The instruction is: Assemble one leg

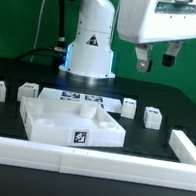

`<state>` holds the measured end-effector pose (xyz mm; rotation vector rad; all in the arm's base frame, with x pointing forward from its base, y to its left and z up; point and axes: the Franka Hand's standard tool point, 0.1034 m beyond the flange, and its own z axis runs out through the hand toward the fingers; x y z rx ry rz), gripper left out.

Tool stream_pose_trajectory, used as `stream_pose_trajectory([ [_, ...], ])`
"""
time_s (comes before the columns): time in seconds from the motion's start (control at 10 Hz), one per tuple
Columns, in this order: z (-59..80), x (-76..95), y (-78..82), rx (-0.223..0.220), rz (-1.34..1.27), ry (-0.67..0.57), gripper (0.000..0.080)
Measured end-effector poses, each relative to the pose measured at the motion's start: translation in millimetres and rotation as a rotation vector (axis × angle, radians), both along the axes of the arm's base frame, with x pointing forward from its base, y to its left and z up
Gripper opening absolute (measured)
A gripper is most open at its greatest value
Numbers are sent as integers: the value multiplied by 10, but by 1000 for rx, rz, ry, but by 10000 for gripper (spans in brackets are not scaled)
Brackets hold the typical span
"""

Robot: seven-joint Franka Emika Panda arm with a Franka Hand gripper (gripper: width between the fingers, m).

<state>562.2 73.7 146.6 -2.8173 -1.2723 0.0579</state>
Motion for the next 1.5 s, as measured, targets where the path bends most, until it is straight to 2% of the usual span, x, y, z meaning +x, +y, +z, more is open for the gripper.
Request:
stream_pose_trajectory([
  [0.6, -12, -6, -2, -1, 12, -4, 650],
  [0.8, -129, -184, -24, 1, 113, -17, 650],
  [1.1, -341, -410, -195, 2, 342, -4, 650],
  [1.3, -477, -508, -351, -14, 413, 30, 650],
  [1.5, -478, -503, -345, -14, 405, 30, 650],
])
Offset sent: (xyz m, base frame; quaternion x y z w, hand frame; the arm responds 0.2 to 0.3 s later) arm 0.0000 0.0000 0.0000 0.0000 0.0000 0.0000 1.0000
